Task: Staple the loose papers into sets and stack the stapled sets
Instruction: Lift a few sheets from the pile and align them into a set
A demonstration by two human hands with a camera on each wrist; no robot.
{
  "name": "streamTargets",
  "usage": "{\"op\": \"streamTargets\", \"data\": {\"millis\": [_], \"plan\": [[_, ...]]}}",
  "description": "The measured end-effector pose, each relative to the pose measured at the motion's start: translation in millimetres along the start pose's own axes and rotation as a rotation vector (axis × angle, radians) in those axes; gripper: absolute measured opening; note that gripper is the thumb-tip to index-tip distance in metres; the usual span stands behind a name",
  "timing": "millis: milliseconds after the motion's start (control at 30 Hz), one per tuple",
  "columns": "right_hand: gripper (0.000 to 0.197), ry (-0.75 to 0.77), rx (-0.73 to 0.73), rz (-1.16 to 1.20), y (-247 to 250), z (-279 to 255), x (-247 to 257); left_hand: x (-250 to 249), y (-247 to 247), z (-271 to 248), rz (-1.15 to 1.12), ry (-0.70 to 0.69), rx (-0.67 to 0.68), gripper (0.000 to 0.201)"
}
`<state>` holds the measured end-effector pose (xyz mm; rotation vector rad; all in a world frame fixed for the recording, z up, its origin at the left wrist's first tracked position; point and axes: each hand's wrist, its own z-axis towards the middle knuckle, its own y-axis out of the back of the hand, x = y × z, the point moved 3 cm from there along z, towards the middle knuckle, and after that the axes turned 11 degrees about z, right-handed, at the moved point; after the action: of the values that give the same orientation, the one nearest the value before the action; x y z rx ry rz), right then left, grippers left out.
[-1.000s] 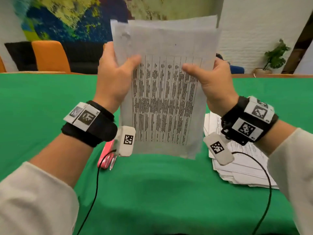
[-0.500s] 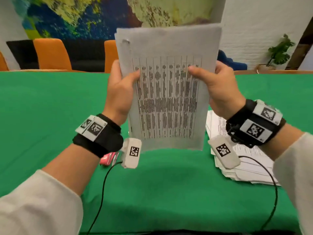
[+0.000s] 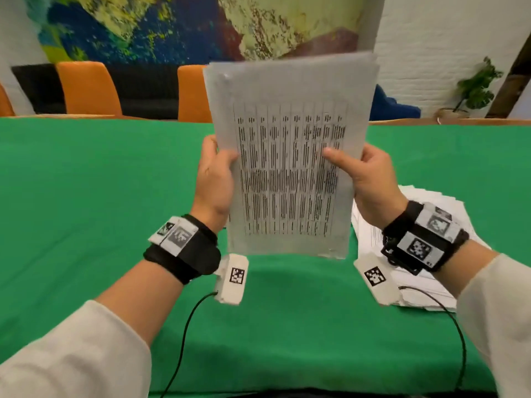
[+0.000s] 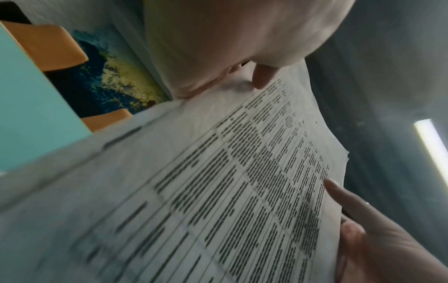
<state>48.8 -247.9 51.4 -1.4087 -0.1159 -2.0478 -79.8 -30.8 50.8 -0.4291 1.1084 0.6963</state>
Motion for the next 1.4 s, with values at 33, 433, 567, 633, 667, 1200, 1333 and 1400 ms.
{"op": "streamTargets", "data": {"millis": [33,433,567,633,667,1200,1333,1400], "plan": [[0.039,-0.034,0.003,-0.03,4.9,-4.7,-8.8,12.4,1.1,-6.4,0.02,0.039,0.008,0.016],[0.019,-0.035,-0.054,-0.076,10.1,-27.3,-34.5,33.1,-4.2,-16.7,-0.067,0.123,0.029,0.023],[0.029,-0.139,-0.048,-0.142,18.2,-41.8,-54.1,70.1,-4.0,-40.5,0.045,0.277,0.154,0.035],[0.024,-0.155,-0.071,-0.141,18.4,-42.8,-57.8,67.0,-6.6,-41.5,0.07,0.272,0.176,0.034],[0.02,-0.14,-0.08,-0.144,16.6,-40.6,-55.2,60.0,-8.1,-37.5,0.072,0.246,0.173,0.035],[0.024,0.069,-0.017,-0.255,-24.5,18.5,25.4,-28.4,0.9,22.7,0.3,-0.095,0.068,0.031],[0.028,0.078,0.04,-0.356,-20.5,-2.0,-0.5,-5.6,4.5,5.9,0.206,0.011,0.047,0.029],[0.03,0.113,0.064,-0.345,-28.1,-2.8,3.2,-11.0,0.9,4.6,0.165,0.006,0.053,0.031]]}}
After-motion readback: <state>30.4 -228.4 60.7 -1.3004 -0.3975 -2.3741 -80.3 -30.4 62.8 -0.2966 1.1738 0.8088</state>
